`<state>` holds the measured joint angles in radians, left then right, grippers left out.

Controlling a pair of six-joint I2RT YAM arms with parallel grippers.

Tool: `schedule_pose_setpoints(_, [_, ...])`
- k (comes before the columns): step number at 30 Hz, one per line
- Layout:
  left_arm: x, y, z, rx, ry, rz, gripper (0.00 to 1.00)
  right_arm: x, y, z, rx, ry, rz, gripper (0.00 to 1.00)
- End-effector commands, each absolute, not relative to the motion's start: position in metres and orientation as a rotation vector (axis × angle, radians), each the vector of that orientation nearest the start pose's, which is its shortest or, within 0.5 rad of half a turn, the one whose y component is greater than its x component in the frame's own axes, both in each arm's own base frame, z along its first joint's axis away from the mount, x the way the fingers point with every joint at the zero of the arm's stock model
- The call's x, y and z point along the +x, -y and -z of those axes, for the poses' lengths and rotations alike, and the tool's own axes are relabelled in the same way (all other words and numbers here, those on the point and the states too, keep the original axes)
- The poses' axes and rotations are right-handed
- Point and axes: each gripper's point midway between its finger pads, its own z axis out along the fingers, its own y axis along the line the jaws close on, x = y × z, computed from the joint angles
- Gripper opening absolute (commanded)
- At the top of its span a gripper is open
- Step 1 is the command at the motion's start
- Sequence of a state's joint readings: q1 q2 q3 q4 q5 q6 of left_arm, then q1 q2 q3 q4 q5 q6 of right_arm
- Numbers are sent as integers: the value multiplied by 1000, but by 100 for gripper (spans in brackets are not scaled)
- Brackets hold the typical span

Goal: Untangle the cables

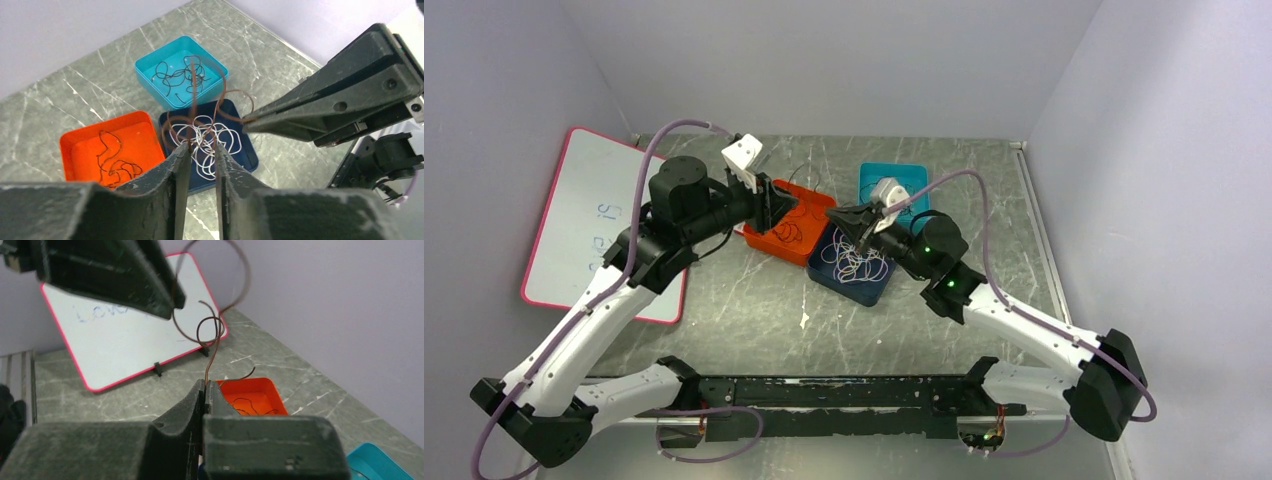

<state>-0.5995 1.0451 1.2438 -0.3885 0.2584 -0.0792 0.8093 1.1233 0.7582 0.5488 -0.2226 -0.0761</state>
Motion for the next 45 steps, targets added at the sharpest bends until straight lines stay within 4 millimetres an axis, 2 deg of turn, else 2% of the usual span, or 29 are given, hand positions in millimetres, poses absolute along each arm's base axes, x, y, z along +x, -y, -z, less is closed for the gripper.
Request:
schedule_pose_setpoints(1, [255,236,-381,602,-1617,756,36,269,-295,-343,-619,-1258,-686,0])
schedule_pose_setpoints(7, [253,233,-379,569,-1616,761,55,293,-278,-343,-532,-1384,-546,0])
schedule_pose_setpoints(12, [256,226,-370,536,-1642,728,67,313,-262,-329,-540,-1457,-391,0])
schedule_pose_setpoints(15, [259,223,-359,514,-1683,707,68,326,-254,-319,-580,-1506,-300,0])
schedule_pose_setpoints(18, [264,221,-341,487,-1739,686,69,342,-242,-297,-605,-1585,-242,0])
schedule_pose_setpoints(20, [265,222,-331,487,-1768,683,70,356,-231,-300,-575,-1615,-243,0])
schedule_pose_setpoints(25, [266,222,-309,489,-1812,676,74,387,-202,-279,-505,-1717,-253,0])
schedule_pose_setpoints(27, [267,222,-301,483,-1824,671,77,393,-202,-272,-512,-1735,-255,0])
schedule_pose_setpoints(28, [267,221,-298,479,-1829,668,77,400,-193,-267,-493,-1750,-238,0])
schedule_pose_setpoints(33, [266,219,-276,473,-1874,655,82,420,-189,-250,-476,-1805,-241,0])
schedule_pose_setpoints(38, [266,211,-254,448,-1921,615,82,440,-187,-235,-444,-1876,-246,0])
schedule_pose_setpoints(45, [264,203,-233,431,-1960,570,81,461,-185,-202,-416,-1982,-227,0])
